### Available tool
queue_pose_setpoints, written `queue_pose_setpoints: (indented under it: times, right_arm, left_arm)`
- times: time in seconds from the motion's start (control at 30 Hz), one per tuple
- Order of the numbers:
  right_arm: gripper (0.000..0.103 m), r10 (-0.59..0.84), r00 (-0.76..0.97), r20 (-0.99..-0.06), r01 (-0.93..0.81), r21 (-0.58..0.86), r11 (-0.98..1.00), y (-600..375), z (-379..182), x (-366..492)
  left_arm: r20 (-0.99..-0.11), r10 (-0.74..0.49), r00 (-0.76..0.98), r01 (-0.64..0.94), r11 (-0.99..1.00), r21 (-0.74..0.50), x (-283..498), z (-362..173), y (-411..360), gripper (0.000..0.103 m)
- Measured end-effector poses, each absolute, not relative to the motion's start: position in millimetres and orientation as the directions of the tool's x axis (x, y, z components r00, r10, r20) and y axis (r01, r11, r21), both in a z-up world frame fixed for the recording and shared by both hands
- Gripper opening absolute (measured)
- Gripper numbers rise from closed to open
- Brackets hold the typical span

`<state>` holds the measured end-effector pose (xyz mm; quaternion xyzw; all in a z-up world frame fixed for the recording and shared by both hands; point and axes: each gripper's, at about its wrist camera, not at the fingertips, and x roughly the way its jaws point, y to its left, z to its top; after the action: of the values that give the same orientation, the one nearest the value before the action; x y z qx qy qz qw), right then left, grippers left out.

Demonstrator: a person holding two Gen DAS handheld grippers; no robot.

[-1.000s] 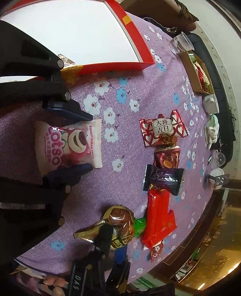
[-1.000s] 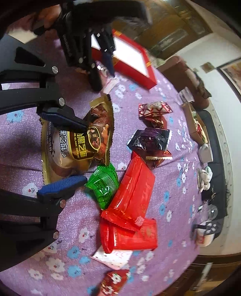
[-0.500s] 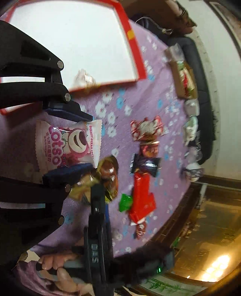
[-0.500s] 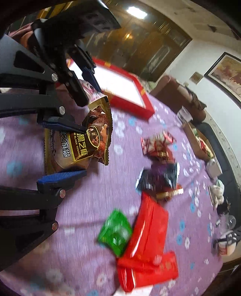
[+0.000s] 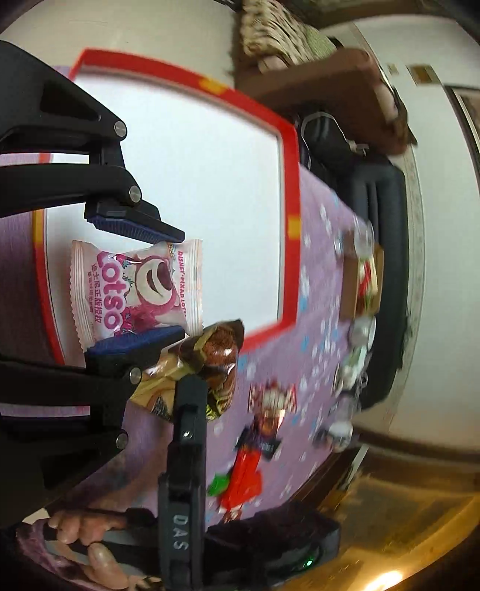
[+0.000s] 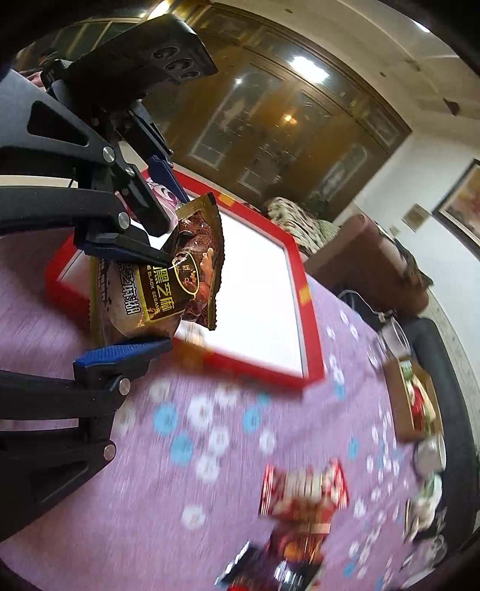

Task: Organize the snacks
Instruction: 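Drop the Lotso candy and sesame bag into the red-rimmed tray with both tools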

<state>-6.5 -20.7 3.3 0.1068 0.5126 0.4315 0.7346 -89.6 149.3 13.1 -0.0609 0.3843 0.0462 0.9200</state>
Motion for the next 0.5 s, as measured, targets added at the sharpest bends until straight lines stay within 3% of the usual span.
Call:
queue_pose_setpoints:
  times: [0.3,0.4,0.43,0.5]
  right_arm:
    - [0.041,0.716,0.079,-0.694,-0.605,0.537,0.588,21.4,-3.5,-24.5]
    - [0.044,0.704,0.063,-0.707,-0.617,0.527,0.584,26.4,-4.9,-31.3]
    - [0.044,0.699,0.055,-0.713,-0.618,0.526,0.584,27.4,-6.9,-31.8]
    - [0.045,0.692,0.047,-0.721,-0.627,0.518,0.582,27.7,-10.6,-33.7]
  left_arm:
    - [-0.745,0.138,0.652,-0.248,0.968,-0.037,-98.4,-8.0,180.0,0.044]
    - [-0.760,0.211,0.615,-0.290,0.957,0.031,-101.4,-15.3,181.3,0.045]
    - [-0.761,0.235,0.605,-0.300,0.952,0.055,-102.5,-17.5,182.3,0.046]
    - [-0.759,0.264,0.595,-0.321,0.944,0.076,-106.7,-19.8,185.9,0.060]
